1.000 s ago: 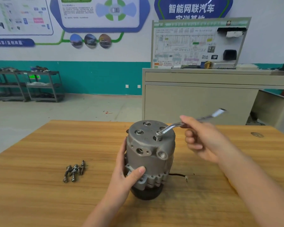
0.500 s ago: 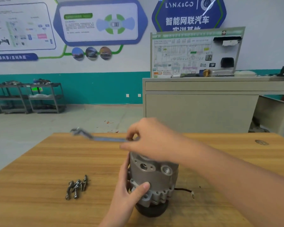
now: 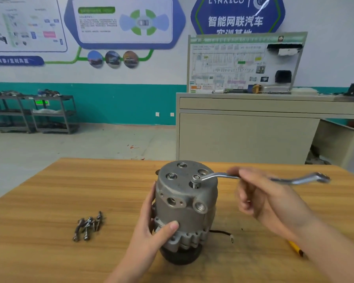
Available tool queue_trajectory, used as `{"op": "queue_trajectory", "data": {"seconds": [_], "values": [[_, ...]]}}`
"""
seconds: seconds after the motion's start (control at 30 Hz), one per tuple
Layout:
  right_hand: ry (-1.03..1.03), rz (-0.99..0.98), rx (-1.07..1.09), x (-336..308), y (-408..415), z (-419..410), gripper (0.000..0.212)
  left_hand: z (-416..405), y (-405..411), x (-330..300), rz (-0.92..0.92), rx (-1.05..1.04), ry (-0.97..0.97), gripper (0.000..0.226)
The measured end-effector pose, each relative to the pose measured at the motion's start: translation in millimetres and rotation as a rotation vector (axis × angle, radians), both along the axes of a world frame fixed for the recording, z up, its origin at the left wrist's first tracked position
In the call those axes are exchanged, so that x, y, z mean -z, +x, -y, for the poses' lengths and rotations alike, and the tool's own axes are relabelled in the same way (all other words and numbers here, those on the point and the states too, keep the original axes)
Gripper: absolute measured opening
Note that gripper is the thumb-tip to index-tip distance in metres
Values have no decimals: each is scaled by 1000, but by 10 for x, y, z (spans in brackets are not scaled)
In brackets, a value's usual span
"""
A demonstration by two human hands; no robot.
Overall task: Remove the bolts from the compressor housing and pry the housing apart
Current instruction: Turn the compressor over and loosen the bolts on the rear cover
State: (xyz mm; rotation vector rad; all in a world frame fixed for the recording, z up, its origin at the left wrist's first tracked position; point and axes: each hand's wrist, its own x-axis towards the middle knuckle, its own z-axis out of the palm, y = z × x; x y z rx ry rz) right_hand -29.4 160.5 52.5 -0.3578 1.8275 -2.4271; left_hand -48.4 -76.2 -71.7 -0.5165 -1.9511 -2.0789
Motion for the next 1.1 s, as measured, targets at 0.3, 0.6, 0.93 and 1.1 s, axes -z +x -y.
{"op": "queue_trajectory", "data": {"seconds": [0.3,0.6,0.93,1.1], "values": [[300,340,-33,-575,-780,430,10,4,-19,-18,-4,-5,-25,93],[1228,-558,-56,-741,-296,1118,21,37,-14,-33,13,-17,-56,102],[705,-608,106,-120,456,282,46,3,42,-64,17,-15,-54,112],[2,-97,-68,51,140,24,32,26,34,-58,7,-26,-86,110]]}}
